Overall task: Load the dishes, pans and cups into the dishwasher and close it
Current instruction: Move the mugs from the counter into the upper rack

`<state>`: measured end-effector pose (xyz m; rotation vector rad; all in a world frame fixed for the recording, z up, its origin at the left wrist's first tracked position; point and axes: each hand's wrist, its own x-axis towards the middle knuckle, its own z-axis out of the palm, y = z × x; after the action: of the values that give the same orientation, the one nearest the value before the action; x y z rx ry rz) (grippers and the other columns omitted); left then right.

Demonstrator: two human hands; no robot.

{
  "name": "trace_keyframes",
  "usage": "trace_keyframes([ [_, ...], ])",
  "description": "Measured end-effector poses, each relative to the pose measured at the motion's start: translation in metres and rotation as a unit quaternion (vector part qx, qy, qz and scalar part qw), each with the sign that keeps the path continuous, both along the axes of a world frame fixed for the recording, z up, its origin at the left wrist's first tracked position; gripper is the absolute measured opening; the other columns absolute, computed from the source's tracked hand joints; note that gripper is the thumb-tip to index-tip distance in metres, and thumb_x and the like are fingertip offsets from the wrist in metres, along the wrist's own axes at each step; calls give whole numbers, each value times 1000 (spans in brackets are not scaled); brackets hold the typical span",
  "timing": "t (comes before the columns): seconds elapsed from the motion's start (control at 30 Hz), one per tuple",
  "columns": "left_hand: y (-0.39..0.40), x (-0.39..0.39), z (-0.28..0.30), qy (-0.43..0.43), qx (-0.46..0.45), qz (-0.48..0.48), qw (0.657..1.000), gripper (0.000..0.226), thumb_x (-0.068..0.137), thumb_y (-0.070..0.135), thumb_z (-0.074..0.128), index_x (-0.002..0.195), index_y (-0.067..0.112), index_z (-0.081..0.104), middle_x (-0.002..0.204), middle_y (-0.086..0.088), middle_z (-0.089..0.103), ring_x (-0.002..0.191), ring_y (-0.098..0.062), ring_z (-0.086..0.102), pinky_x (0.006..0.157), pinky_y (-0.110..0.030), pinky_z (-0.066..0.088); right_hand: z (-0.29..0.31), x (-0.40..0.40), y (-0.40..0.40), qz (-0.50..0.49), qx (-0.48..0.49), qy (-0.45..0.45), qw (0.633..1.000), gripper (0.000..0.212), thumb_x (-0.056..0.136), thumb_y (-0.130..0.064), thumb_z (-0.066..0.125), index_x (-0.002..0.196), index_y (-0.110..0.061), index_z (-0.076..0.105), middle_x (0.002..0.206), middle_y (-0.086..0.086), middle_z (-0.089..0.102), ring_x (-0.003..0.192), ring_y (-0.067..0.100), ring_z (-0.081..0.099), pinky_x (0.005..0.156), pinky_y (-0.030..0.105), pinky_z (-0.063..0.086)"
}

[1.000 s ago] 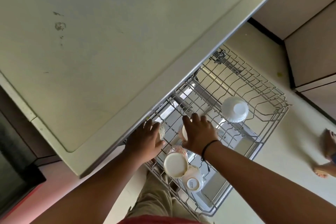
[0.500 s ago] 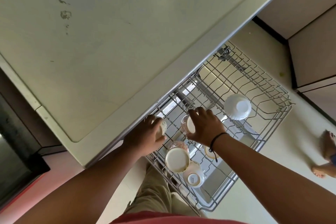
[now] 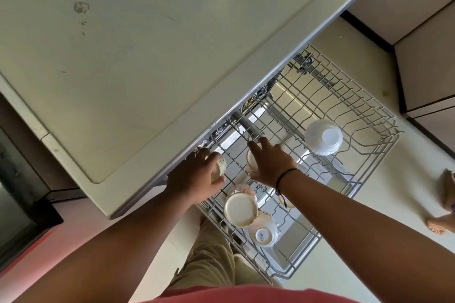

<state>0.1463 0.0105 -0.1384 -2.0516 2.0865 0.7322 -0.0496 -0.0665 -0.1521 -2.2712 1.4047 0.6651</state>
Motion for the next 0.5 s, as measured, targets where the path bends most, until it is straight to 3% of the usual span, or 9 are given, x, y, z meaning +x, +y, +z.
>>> trace_keyframes([
  [0.3, 1, 1, -9, -3, -6, 2, 1000, 60, 83, 61, 53, 132, 32, 34, 135, 1, 42, 112, -23, 50, 76, -35, 50, -14, -2, -2, -27, 12, 22, 999, 87, 77, -46, 69, 141, -33, 12, 141, 10, 25, 116, 41, 46, 81, 49, 54],
  [0.5, 2, 3, -13, -9, -18, -7, 1000, 60, 83, 62, 52, 131, 31, 34, 134, 1, 44, 111, -23, 53, 77, -35, 51, -14, -8, 2, -55, 19, 10, 998, 93, 76, -49, 67, 139, -45, -1, 142, 7, 20, 115, 40, 46, 83, 49, 52],
])
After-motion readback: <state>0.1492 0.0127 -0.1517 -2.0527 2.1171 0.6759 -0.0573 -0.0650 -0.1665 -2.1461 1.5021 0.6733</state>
